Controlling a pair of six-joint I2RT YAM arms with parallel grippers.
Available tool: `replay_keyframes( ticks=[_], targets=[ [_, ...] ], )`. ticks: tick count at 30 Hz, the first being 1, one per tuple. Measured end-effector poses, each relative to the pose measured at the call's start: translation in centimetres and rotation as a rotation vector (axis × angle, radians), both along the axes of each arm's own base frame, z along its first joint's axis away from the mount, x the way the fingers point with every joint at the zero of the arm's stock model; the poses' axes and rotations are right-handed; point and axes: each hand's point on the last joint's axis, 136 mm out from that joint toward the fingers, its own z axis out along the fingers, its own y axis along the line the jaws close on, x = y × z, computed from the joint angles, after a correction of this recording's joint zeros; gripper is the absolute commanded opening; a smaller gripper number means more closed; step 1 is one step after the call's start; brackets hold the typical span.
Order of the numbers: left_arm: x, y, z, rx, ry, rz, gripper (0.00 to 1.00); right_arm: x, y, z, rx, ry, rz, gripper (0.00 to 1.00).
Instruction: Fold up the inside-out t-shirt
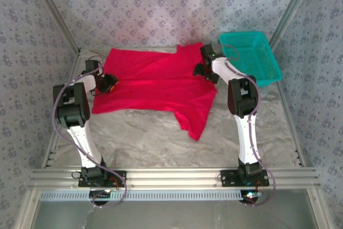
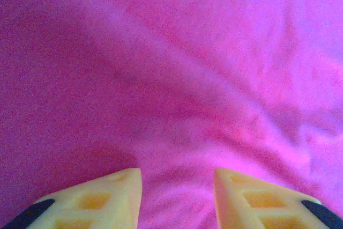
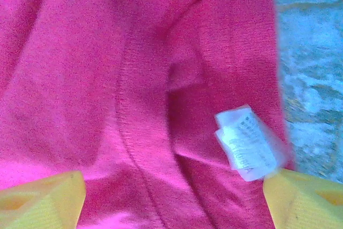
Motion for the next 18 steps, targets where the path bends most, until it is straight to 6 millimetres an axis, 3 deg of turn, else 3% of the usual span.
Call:
replay_keyframes(
  ticks=[4, 7, 9, 11, 13, 15, 18],
  targets=[
    [-4.6, 1.9, 4.2, 0.085, 0.009, 0.064, 0.45, -3.6, 0.2, 2.3, -0.041, 0.012, 0.052, 0.88],
    [-8.0, 3.9, 8.2, 0.115, -0.063, 0.131, 0.45, -8.4, 1.1, 5.8, -0.057, -0.017, 0.114, 0.84],
    [-10.8, 5.7, 9.1, 0.121, -0.088, 0.196, 0.45, -11.8, 2.0, 8.4, -0.052, -0.06, 0.163, 0.79],
    [-13.5, 7.3, 8.2, 0.112, -0.069, 0.263, 0.46, -14.7, 2.8, 10.1, -0.04, -0.1, 0.206, 0.71],
    [-15.8, 8.1, 6.0, 0.088, -0.013, 0.308, 0.46, -17.2, 3.2, 10.7, -0.027, -0.12, 0.237, 0.65],
    [-17.5, 7.9, 3.7, 0.052, 0.052, 0.326, 0.46, -19.0, 3.2, 10.0, -0.018, -0.117, 0.25, 0.59],
    [-18.4, 7.1, 1.7, 0.001, 0.102, 0.32, 0.46, -21.8, 2.8, 7.2, -0.016, -0.053, 0.259, 0.51]
  ],
)
